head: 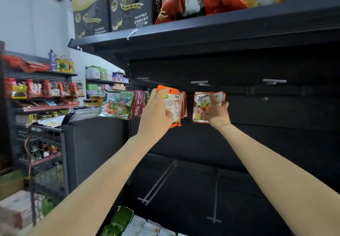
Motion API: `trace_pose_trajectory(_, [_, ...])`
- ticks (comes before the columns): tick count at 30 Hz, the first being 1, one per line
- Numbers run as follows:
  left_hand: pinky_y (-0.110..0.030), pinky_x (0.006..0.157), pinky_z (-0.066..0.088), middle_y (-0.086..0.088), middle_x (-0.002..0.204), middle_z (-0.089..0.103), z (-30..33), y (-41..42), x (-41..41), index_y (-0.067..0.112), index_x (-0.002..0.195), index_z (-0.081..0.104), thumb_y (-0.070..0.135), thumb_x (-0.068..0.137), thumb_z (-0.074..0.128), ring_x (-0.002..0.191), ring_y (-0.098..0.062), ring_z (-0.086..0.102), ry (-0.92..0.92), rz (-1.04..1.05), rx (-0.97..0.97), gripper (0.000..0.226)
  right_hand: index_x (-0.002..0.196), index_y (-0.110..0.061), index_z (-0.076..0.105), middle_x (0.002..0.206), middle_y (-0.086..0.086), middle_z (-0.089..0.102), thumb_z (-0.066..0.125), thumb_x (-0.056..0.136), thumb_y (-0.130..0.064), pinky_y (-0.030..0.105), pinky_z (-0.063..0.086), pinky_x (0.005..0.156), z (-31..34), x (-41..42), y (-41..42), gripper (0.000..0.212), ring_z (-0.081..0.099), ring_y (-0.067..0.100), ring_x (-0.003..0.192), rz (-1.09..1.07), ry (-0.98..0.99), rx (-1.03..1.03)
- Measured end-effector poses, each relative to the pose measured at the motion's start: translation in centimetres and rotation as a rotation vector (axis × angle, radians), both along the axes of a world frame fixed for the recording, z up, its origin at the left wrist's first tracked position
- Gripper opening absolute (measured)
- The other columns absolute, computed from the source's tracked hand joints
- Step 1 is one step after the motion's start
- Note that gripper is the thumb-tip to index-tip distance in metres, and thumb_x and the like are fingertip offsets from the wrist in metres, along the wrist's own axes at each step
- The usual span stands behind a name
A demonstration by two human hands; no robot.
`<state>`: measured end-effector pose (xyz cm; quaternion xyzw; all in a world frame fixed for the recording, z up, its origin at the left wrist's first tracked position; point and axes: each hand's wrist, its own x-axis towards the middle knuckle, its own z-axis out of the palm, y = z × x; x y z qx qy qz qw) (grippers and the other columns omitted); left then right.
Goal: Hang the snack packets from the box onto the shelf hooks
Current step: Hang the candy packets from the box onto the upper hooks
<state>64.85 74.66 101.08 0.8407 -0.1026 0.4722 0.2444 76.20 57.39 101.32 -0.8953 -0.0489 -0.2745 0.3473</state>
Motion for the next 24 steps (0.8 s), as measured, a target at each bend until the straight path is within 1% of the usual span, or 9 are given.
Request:
trace_pose_trajectory(2, [-0.009, 0.074, 0.034, -0.001, 0.131, 0.042, -0.2, 0.0, 0.4, 0.015, 0.134, 0.04, -0.002, 0.086, 0.055, 0.115, -0.013, 0.047, 0.032, -0.009, -0.015, 0.054, 0.152, -0.026, 0.005, 0.149, 0.025, 0.007, 0.059, 0.091, -0.017, 0.037, 0.034, 0.106, 0.2, 1.6, -0.1, 0.082, 0.035, 0.042, 0.13, -0.003, 0.071, -0.027])
trace_pose_trajectory(5, [-0.003, 0.08, 0.024, -0.001, 0.134, 0.041, -0.4, 0.0, 0.9, 0.014, 0.135, 0.039, -0.002, 0.087, 0.054, 0.121, -0.013, 0.043, 0.075, -0.027, -0.05, 0.053, 0.152, -0.021, 0.001, 0.153, 0.025, -0.003, 0.065, 0.087, -0.033, 0.036, 0.018, 0.114, 0.4, 3.5, 0.0, 0.092, 0.015, 0.041, 0.14, 0.015, 0.151, -0.078])
trace_pose_trajectory(8, [-0.003, 0.082, 0.023, -0.001, 0.135, 0.041, -0.4, 0.1, 1.3, 0.014, 0.136, 0.039, -0.003, 0.088, 0.054, 0.124, -0.014, 0.042, 0.061, -0.034, -0.083, 0.053, 0.151, -0.022, 0.008, 0.152, 0.021, 0.002, 0.068, 0.085, -0.031, 0.042, 0.021, 0.113, 0.0, 3.6, 0.5, 0.09, 0.014, 0.039, 0.14, -0.012, 0.111, -0.05])
trace_pose_trajectory(13, [0.013, 0.073, 0.021, -0.004, 0.131, 0.044, -1.1, -0.4, 1.6, 0.012, 0.135, 0.041, -0.008, 0.086, 0.053, 0.12, -0.013, 0.043, 0.001, -0.074, -0.101, 0.054, 0.146, -0.02, 0.023, 0.152, 0.019, -0.001, 0.062, 0.087, -0.025, 0.05, 0.022, 0.112, -1.5, -0.5, 1.7, 0.07, 0.003, 0.036, 0.141, -0.175, -0.091, -0.01])
trace_pose_trajectory(16, [0.013, 0.071, 0.023, -0.003, 0.128, 0.045, -1.6, -0.8, 1.5, 0.011, 0.134, 0.042, -0.009, 0.085, 0.054, 0.113, -0.004, 0.04, -0.013, -0.126, -0.118, 0.054, 0.127, -0.005, 0.049, 0.139, 0.015, 0.038, 0.052, 0.095, -0.022, 0.041, 0.038, 0.1, -1.8, -4.4, 2.3, 0.037, 0.037, 0.032, 0.129, 0.098, -0.123, 0.113])
trace_pose_trajectory(18, [0.011, 0.073, 0.029, 0.002, 0.123, 0.047, -2.1, -1.2, 1.2, 0.012, 0.135, 0.038, -0.007, 0.084, 0.057, 0.104, 0.001, 0.047, -0.023, -0.206, -0.121, 0.058, 0.11, -0.012, 0.062, 0.105, -0.005, 0.062, 0.044, 0.1, -0.029, 0.032, 0.047, 0.089, -1.9, -7.1, 2.6, 0.027, 0.059, 0.012, 0.106, 0.467, -0.041, 0.294])
trace_pose_trajectory(20, [0.004, 0.073, 0.038, 0.008, 0.118, 0.047, -2.6, -1.8, 0.9, 0.018, 0.135, 0.03, -0.005, 0.083, 0.061, 0.093, 0.009, 0.053, -0.038, -0.316, -0.126, 0.065, 0.094, -0.028, 0.065, 0.09, -0.017, 0.066, 0.038, 0.1, -0.041, 0.025, 0.049, 0.084, -1.4, -9.4, 3.1, 0.031, 0.062, -0.005, 0.088, 0.717, 0.069, 0.417])
trace_pose_trajectory(22, [-0.001, 0.073, 0.044, 0.006, 0.121, 0.051, -3.2, -2.2, 1.0, 0.021, 0.135, 0.021, 0.001, 0.083, 0.066, 0.093, 0.01, 0.056, -0.056, -0.374, -0.101, 0.072, 0.095, -0.033, 0.065, 0.095, -0.009, 0.068, 0.036, 0.097, -0.05, 0.028, 0.049, 0.084, -1.1, -10.1, 3.5, 0.033, 0.063, 0.0, 0.087, 0.778, 0.115, 0.418])
trace_pose_trajectory(24, [-0.005, 0.077, 0.048, 0.006, 0.126, 0.052, -3.8, -2.3, 0.9, 0.02, 0.137, 0.017, 0.008, 0.081, 0.071, 0.097, 0.008, 0.057, -0.028, -0.417, -0.076, 0.079, 0.104, -0.022, 0.064, 0.098, 0.008, 0.069, 0.038, 0.098, -0.047, 0.032, 0.053, 0.081, -0.9, -10.5, 3.8, 0.036, 0.066, 0.019, 0.085, 0.716, 0.062, 0.384])
